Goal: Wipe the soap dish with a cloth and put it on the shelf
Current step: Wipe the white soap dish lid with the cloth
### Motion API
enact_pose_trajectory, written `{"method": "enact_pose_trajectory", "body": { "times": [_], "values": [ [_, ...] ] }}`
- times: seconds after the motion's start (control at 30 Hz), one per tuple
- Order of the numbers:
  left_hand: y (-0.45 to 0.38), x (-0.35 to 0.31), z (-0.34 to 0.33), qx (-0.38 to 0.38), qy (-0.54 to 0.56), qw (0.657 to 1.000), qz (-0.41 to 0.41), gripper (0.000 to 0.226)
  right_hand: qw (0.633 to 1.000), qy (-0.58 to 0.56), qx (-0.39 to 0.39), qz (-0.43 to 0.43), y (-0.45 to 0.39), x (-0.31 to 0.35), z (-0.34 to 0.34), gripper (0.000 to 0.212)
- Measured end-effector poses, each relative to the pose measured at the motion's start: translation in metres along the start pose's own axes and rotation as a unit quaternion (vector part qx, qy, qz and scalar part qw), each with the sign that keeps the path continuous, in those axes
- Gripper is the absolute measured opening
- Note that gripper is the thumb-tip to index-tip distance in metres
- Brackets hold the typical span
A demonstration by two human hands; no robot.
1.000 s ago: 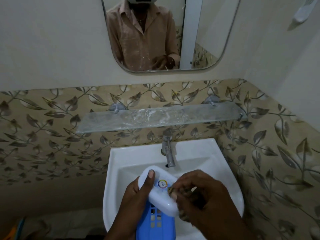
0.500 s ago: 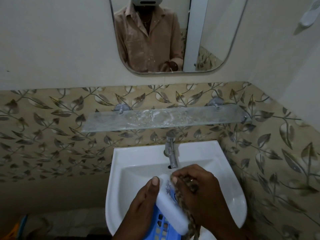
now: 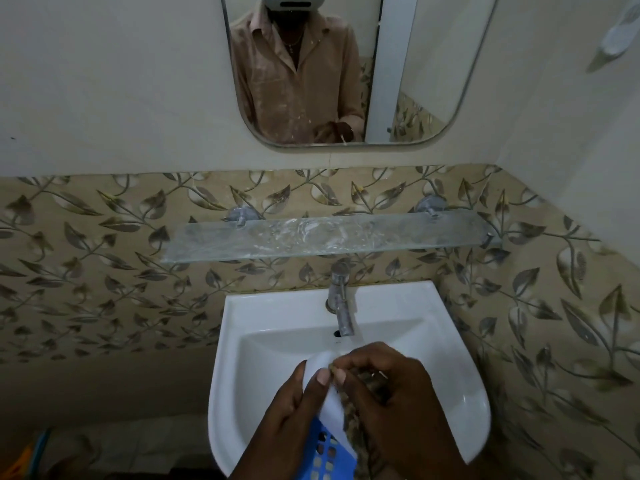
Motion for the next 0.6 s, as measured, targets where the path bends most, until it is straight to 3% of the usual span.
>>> {"method": "enact_pose_trajectory", "body": {
  "times": [0.1,0.23,0.3,0.37,0.47,0.6],
  "values": [
    [0.003,-0.002,0.002,0.005,0.006,1.000,0.015,0.028,0.999,-0.034,0.019,0.025,0.004,0.005,-0.001,0.011],
    [0.002,0.003,0.011,0.019,-0.007,1.000,0.011,0.056,0.994,0.040,0.024,-0.103,-0.013,-0.025,0.016,0.012],
    [-0.001,0.000,0.014,0.000,0.013,1.000,0.010,0.065,0.986,0.014,0.001,-0.168,-0.016,-0.031,0.025,0.004],
    [-0.006,-0.003,0.017,-0.012,-0.001,1.000,-0.007,0.049,0.984,-0.013,0.005,-0.177,-0.014,-0.024,0.030,0.024],
    [-0.007,-0.012,0.015,-0.009,-0.016,1.000,-0.024,0.022,0.982,0.031,0.095,-0.161,-0.005,-0.010,0.026,0.074],
    [-0.009,-0.018,0.012,-0.018,-0.037,0.999,-0.022,0.015,0.971,0.101,0.190,-0.102,-0.002,-0.004,0.016,0.103]
  ]
}}
Point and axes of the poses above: each hand's wrist, its own y-axis away from the middle knuckle, its own z-axis out of the back of the hand, x = y × z, the point moved 3 cm from there along -y, towards the middle knuckle, and after that the axes turned 12 degrees about -y, right-handed, at the moved point
